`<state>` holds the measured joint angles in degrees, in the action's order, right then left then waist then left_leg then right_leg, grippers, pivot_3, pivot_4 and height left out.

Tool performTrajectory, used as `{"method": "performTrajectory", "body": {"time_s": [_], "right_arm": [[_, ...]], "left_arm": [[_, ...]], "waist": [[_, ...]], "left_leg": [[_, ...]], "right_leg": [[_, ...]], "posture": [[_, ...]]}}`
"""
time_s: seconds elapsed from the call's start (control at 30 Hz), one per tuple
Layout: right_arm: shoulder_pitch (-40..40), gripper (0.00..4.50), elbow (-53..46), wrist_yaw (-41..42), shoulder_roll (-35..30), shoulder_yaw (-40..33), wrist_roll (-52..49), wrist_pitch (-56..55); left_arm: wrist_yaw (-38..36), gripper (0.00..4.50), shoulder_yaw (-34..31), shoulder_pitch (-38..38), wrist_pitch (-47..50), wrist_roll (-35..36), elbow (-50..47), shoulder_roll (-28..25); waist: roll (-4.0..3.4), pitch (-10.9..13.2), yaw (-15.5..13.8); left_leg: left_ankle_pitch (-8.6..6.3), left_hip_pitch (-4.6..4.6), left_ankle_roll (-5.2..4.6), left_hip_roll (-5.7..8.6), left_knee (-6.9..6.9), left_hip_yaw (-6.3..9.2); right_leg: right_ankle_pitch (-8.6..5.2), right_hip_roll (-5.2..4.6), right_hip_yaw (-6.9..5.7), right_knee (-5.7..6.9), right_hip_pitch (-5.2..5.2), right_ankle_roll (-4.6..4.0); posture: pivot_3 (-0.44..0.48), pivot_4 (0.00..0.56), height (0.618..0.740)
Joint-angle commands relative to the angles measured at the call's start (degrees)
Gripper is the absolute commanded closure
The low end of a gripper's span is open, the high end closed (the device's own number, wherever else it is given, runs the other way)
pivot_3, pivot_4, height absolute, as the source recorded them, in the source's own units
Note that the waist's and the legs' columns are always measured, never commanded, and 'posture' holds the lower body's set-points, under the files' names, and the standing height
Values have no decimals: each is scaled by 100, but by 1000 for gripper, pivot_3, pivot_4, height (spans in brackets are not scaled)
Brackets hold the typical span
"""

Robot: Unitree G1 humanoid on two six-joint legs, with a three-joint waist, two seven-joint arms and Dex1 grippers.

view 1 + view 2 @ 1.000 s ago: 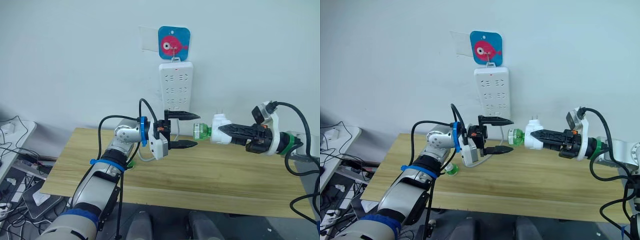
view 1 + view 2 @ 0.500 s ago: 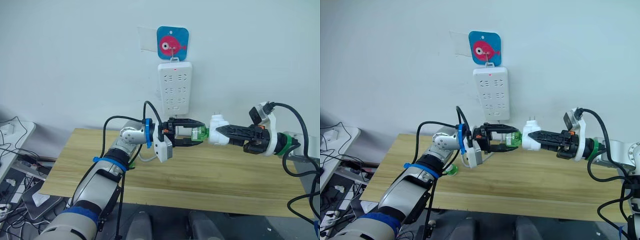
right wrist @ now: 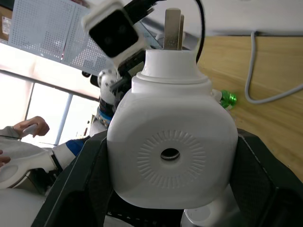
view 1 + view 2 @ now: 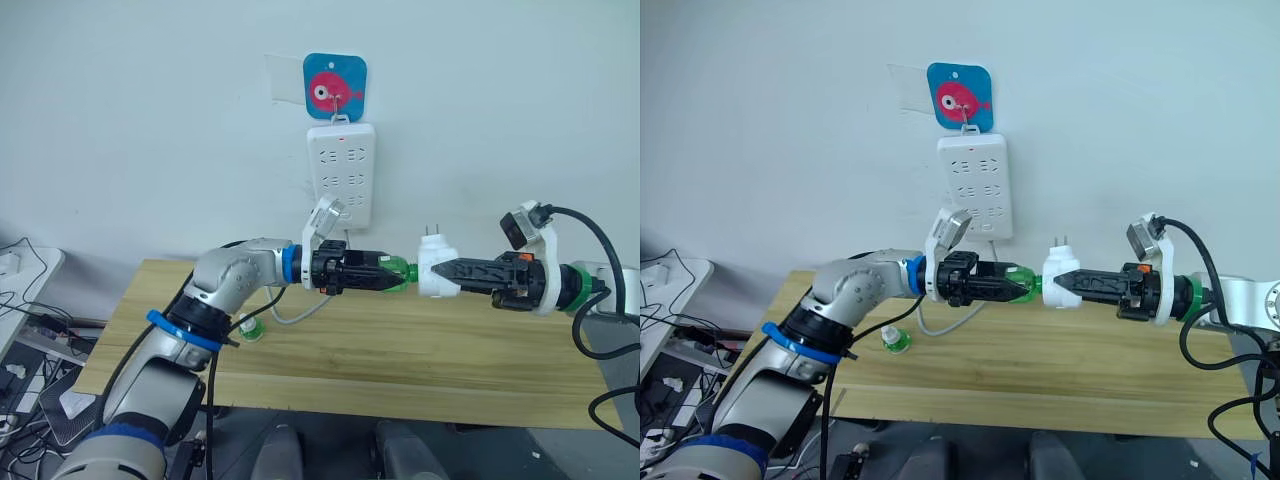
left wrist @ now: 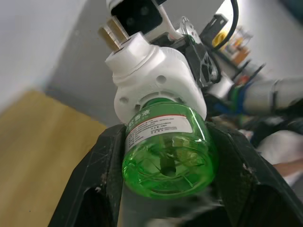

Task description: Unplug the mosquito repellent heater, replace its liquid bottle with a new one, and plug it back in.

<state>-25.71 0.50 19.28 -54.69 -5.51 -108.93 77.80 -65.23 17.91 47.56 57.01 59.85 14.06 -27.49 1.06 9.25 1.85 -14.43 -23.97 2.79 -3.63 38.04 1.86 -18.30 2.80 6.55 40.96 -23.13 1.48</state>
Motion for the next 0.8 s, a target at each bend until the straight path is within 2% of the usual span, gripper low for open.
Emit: {"method": "performTrajectory", "body": {"time_s": [0.03,0.2,0.3,0.4,0.53,0.6,0.8], "right_arm": [[108,1521,-102,142,-260,-114,127,93],[295,1521,80,275,-493,-302,361,64],[375,1521,320,246,-564,-376,934,2],[404,1521,532,214,-587,-106,2302,-317],[407,1521,1187,152,-628,1006,5017,-1368],[408,1521,1677,455,-604,1444,5953,-1786],[208,1521,2882,1227,-366,1949,7575,-2380]], "left_arm": [[-355,2235,-504,167,831,225,345,-131],[-606,2235,-748,87,1119,4,316,-226],[-652,2235,-814,-55,1063,-196,147,-259],[-564,2235,-949,-133,1110,-285,68,-216],[-485,2235,-1046,-265,1106,-408,-132,-158],[-394,2235,-1103,-312,1076,-474,-216,-109],[-330,2235,-1258,-489,1136,-545,-415,-143]], "waist": [[0,0,-2],[1,1,-12],[2,2,-13],[2,2,-15],[2,2,-17],[-4,7,-33],[-7,16,-35]], "left_leg": [[0,0,0,0,-2,0],[0,-5,1,-1,-4,-1],[1,-3,2,0,-2,-7],[1,-1,2,0,-1,-10],[1,2,2,0,-1,-16],[1,2,2,2,-2,-21],[1,6,3,4,-4,-38]], "right_leg": [[-1,0,0,-1,0,-2],[-2,0,0,-7,-3,-6],[-1,-3,4,-7,-3,-6],[-1,-4,7,-6,-2,-6],[-1,-4,11,-6,-4,-5],[-2,-5,16,-6,-6,-5],[-1,-7,30,-5,-9,-6]], "posture": [[34,146,740],[34,146,740],[27,155,740],[35,156,740],[50,161,740],[68,163,740],[101,176,740]]}}
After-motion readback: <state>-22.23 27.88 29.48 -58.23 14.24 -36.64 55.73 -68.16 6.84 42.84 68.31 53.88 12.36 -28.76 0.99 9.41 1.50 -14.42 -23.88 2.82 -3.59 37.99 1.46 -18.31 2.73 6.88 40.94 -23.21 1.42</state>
